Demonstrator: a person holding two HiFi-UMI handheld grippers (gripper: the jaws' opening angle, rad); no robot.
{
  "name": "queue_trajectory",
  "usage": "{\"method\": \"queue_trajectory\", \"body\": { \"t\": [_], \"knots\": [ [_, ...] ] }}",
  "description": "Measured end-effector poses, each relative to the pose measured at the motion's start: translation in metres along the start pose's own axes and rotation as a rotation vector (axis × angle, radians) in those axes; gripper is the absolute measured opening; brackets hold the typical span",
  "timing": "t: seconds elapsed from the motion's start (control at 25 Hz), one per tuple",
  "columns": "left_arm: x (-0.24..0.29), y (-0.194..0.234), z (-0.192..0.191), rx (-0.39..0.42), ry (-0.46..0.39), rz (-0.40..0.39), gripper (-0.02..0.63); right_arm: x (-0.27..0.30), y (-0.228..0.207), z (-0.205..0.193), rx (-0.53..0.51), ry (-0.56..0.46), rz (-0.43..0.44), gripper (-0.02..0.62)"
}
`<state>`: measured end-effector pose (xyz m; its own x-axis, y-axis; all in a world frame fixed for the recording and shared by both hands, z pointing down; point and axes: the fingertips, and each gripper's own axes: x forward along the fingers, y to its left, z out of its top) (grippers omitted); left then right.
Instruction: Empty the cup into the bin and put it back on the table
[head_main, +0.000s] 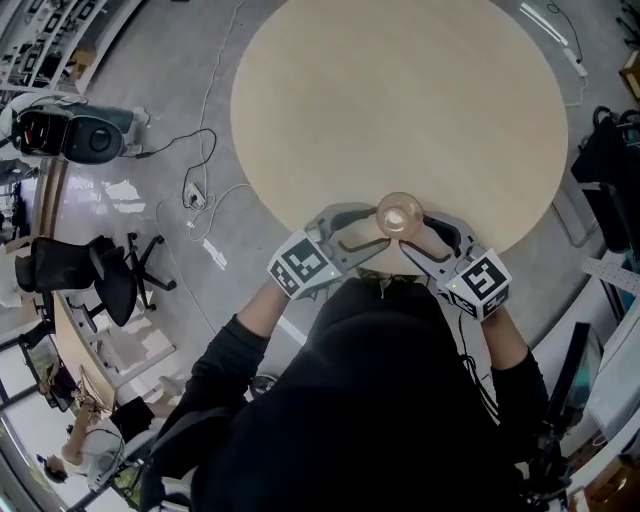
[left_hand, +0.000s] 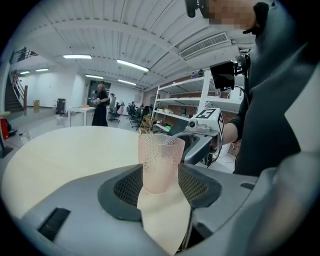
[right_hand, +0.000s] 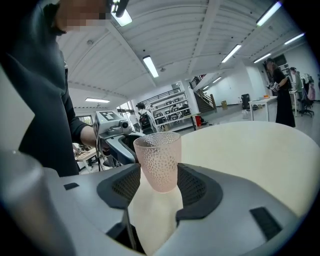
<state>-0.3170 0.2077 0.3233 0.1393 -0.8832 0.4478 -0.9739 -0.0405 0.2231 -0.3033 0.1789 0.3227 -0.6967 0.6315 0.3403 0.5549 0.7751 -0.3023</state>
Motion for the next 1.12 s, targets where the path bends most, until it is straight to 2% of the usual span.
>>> {"method": "queue_trajectory", "body": {
  "t": [0.32,0.64,0.8,0.96,1.12],
  "knots": [
    [-0.007,-0.03,0.047,-0.016,-0.142,0.072,0.233,-0.041,0.011,0.034,0.024,-0.15,0.044,0.232],
    [0.017,-0.06,0.086,0.011,-0.223,0.047,0.233,-0.095,0.007,0.049,-0.002,-0.256,-0.012,0.232],
    [0.04,-0.075,0.101,0.019,-0.253,-0.016,0.233,-0.126,-0.002,0.046,0.01,-0.294,-0.078,0.232],
    [0.047,-0.089,0.116,-0.001,-0.264,-0.123,0.233,-0.148,0.002,0.051,0.017,-0.319,-0.19,0.232],
    [0.066,-0.102,0.126,0.041,-0.26,-0.258,0.233,-0.174,-0.001,0.047,0.065,-0.348,-0.316,0.232]
  ]
}}
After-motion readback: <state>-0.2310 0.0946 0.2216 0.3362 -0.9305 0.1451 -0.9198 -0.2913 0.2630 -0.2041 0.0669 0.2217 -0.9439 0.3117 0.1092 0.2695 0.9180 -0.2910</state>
